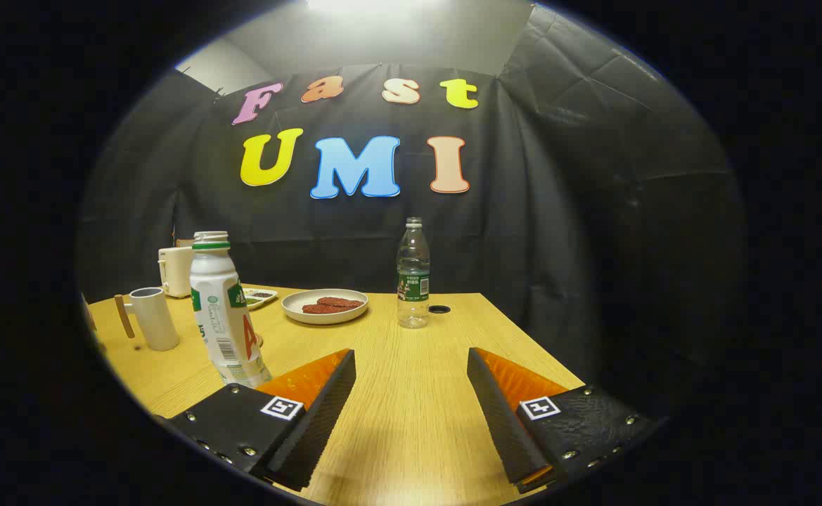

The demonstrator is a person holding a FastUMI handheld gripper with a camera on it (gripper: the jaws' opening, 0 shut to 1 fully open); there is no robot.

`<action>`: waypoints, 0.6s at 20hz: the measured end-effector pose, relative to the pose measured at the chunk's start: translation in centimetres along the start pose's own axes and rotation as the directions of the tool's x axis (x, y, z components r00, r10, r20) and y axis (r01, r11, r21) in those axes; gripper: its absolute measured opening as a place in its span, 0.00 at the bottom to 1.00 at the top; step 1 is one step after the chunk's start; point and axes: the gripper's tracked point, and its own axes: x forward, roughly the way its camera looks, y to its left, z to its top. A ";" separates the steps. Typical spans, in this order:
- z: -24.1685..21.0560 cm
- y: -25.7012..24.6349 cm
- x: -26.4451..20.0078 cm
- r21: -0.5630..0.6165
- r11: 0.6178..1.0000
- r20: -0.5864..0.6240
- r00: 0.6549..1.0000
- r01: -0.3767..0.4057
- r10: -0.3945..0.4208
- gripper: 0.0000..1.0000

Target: Take the bottle from table, then pour the juice into the cup, finally place the bottle on the coaster

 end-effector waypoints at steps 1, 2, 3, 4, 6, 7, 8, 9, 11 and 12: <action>0.4 0.0 1.1 -0.006 1.000 0.005 1.000 0.007 -0.006 0.97; 0.8 0.0 1.8 -0.014 1.000 0.012 1.000 0.015 -0.015 0.97; 0.8 0.0 2.0 -0.022 1.000 0.020 1.000 0.020 -0.020 0.97; 1.1 -0.1 2.4 -0.031 0.999 0.025 0.999 0.031 -0.030 0.97; 1.9 -0.3 2.9 -0.052 0.997 0.042 0.998 0.051 -0.049 0.96; 2.5 -0.3 3.0 -0.058 0.997 0.056 0.997 0.059 -0.056 0.97; 3.4 0.1 3.0 -0.053 0.997 0.070 0.996 0.059 -0.055 0.97; 4.3 0.6 2.9 -0.047 0.998 0.089 0.995 0.051 -0.047 0.96; 6.0 1.6 3.2 -0.038 0.998 0.114 0.993 0.044 -0.039 0.96; 6.7 2.4 3.2 -0.041 0.999 0.120 0.992 0.035 -0.030 0.96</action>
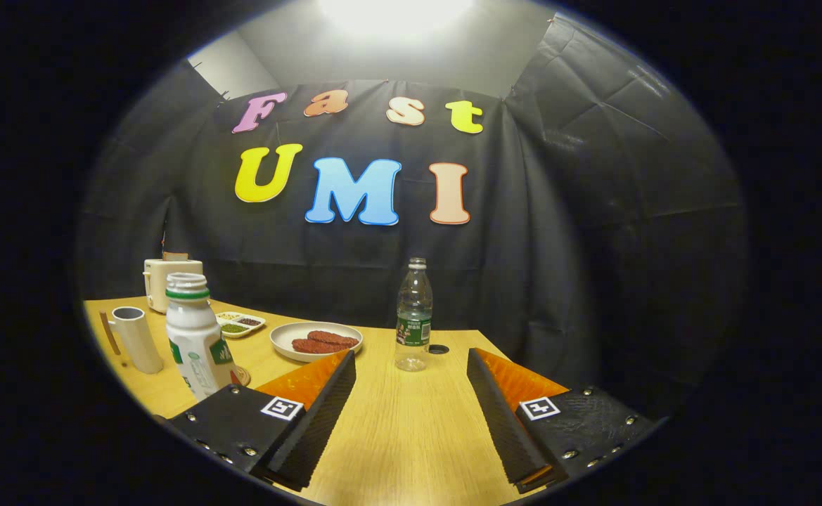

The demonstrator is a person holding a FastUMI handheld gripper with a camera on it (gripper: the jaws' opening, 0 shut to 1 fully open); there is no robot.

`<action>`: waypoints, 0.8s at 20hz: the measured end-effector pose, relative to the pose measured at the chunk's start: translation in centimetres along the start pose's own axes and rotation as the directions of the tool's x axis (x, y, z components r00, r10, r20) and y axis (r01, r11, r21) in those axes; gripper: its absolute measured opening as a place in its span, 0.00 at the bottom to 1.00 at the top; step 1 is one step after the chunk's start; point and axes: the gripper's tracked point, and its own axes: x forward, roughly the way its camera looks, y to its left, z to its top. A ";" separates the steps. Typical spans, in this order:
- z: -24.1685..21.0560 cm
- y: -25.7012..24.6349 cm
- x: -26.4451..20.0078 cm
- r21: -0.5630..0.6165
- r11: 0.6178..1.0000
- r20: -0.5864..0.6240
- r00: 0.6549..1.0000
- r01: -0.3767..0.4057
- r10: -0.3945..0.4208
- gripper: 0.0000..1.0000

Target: Take the bottle from table, then pour the juice into the cup, finally place the bottle on the coaster

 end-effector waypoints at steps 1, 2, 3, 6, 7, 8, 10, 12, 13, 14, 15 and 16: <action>0.6 0.8 -0.2 0.000 1.000 0.001 1.000 -0.011 0.011 0.96; 1.2 1.7 -0.4 0.008 1.000 0.000 1.000 -0.026 0.026 0.96; 1.6 2.6 -0.6 0.025 0.999 -0.003 0.999 -0.045 0.045 0.96; 3.0 5.0 -1.5 0.084 0.992 -0.004 0.996 -0.092 0.093 0.96; 3.1 5.6 -1.8 0.094 0.990 -0.007 0.994 -0.105 0.106 0.96; 3.2 6.1 -2.0 0.101 0.989 -0.017 0.993 -0.112 0.114 0.96; 3.2 7.3 -2.8 0.116 0.985 -0.027 0.991 -0.130 0.134 0.96; 3.3 8.4 -3.5 0.119 0.982 -0.024 0.988 -0.149 0.153 0.96; 3.1 9.1 -4.0 0.118 0.980 -0.022 0.986 -0.160 0.163 0.96; 2.9 9.8 -4.3 0.120 0.978 -0.025 0.984 -0.173 0.177 0.96; 2.7 10.5 -4.7 0.127 0.974 -0.021 0.981 -0.187 0.191 0.96; 2.6 11.2 -5.0 0.135 0.970 -0.020 0.978 -0.202 0.207 0.96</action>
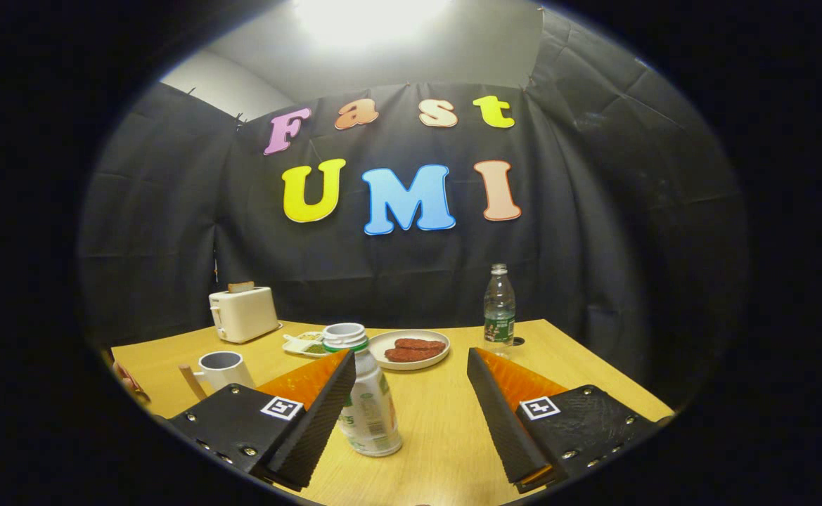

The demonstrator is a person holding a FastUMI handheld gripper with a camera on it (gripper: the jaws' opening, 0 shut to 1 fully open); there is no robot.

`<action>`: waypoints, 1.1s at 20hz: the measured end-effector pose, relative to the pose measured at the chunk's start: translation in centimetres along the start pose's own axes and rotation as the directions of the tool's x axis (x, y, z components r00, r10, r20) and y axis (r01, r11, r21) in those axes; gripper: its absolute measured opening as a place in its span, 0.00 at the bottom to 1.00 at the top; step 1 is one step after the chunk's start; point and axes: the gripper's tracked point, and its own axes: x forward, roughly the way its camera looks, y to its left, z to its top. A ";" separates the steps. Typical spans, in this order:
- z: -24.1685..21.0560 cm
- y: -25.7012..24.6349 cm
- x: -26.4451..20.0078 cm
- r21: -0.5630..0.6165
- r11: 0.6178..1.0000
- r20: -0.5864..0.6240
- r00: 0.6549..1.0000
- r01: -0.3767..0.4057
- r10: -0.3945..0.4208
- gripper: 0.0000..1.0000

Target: Take the bottle from table, then pour the juice into the cup, finally place the bottle on the coaster

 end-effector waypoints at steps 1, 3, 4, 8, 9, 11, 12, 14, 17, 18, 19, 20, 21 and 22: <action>-0.5 0.7 0.0 0.007 1.000 -0.002 1.000 -0.017 0.017 0.96; -1.4 2.0 0.0 0.017 0.999 -0.013 0.999 -0.043 0.043 0.96; -1.8 2.6 0.1 0.018 0.998 -0.017 0.998 -0.054 0.054 0.96; -3.7 4.1 1.3 0.009 0.998 -0.031 0.997 -0.068 0.068 0.97; -4.4 4.2 1.7 0.010 0.998 -0.040 0.997 -0.066 0.067 0.97; -5.5 4.2 2.6 0.009 0.999 -0.054 0.997 -0.051 0.051 0.96; -5.8 4.1 3.0 0.010 0.999 -0.058 0.997 -0.042 0.043 0.96; -6.6 4.4 3.7 0.013 0.999 -0.071 0.997 -0.029 0.030 0.97; -6.7 4.6 4.5 0.006 1.000 -0.056 0.998 -0.011 0.011 0.97; -6.6 4.6 4.7 -0.006 1.000 -0.053 0.999 -0.003 0.003 0.96; -6.9 4.4 4.8 -0.019 1.000 -0.052 0.999 0.011 -0.012 0.97; -6.7 4.3 4.9 -0.027 0.999 -0.050 0.999 0.019 -0.020 0.93; -7.0 4.3 5.1 -0.031 0.999 -0.055 0.998 0.025 -0.027 0.90; -7.1 4.0 5.3 -0.039 0.998 -0.065 0.997 0.043 -0.045 0.89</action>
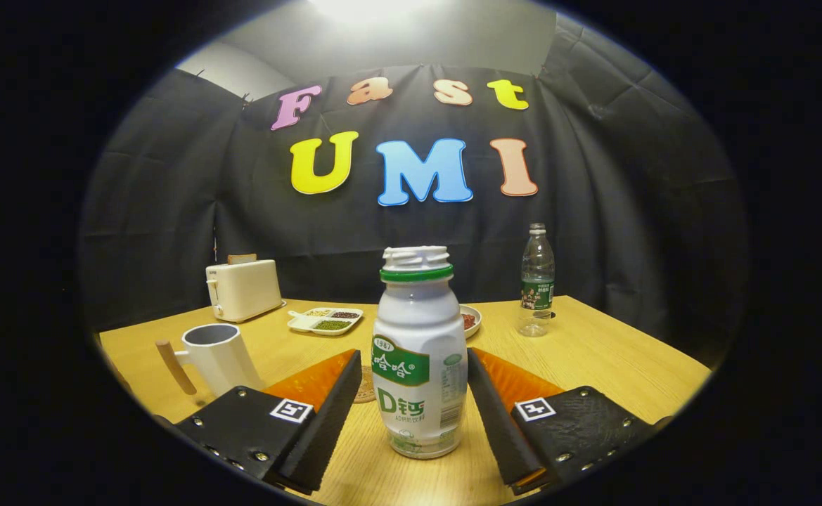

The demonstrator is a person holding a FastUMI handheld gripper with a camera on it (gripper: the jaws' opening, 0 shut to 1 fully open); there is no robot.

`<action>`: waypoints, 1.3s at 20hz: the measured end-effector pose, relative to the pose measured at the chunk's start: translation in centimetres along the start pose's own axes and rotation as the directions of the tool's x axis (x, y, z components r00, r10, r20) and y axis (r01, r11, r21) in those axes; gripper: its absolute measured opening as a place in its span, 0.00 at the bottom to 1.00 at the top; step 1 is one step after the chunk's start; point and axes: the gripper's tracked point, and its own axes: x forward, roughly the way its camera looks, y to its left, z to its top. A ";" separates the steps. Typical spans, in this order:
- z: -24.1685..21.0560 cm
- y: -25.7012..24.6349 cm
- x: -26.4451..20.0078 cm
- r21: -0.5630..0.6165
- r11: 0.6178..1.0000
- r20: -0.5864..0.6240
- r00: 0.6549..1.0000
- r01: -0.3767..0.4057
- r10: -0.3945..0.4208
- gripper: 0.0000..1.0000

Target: Take the bottle from table, then pour the juice into the cup, finally place the bottle on the coaster

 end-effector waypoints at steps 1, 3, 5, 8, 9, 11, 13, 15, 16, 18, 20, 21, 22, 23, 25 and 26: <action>-0.1 -0.2 0.4 0.002 1.000 -0.001 1.000 0.005 -0.005 0.84; 0.1 -0.2 0.1 -0.002 1.000 -0.008 1.000 0.024 -0.024 0.73; 0.1 -0.2 0.1 -0.013 0.999 -0.012 0.999 0.036 -0.036 0.72; 0.2 -0.2 0.0 -0.025 0.999 -0.014 0.999 0.047 -0.048 0.67; 0.4 0.0 0.1 -0.028 0.999 -0.014 0.999 0.042 -0.042 0.65; 0.1 0.0 0.1 -0.047 0.998 -0.027 0.998 0.048 -0.049 0.64; 0.4 0.3 0.1 -0.084 0.995 -0.021 0.998 0.054 -0.056 0.64; 0.8 0.5 0.0 -0.139 0.988 -0.014 0.998 0.064 -0.067 0.64; 1.0 0.8 0.0 -0.173 0.983 -0.010 0.998 0.067 -0.069 0.64; 1.7 1.3 0.1 -0.230 0.970 0.007 0.997 0.073 -0.074 0.64; 2.3 1.9 0.2 -0.280 0.957 0.024 0.997 0.078 -0.075 0.64; 2.5 2.2 0.2 -0.304 0.949 0.031 0.997 0.082 -0.076 0.64; 2.7 2.5 0.2 -0.328 0.941 0.039 0.996 0.086 -0.078 0.64; 2.9 2.7 0.3 -0.351 0.932 0.043 0.996 0.089 -0.079 0.64; 3.1 2.9 0.4 -0.395 0.914 0.047 0.995 0.097 -0.085 0.64; 3.3 3.1 0.5 -0.413 0.905 0.050 0.995 0.099 -0.086 0.64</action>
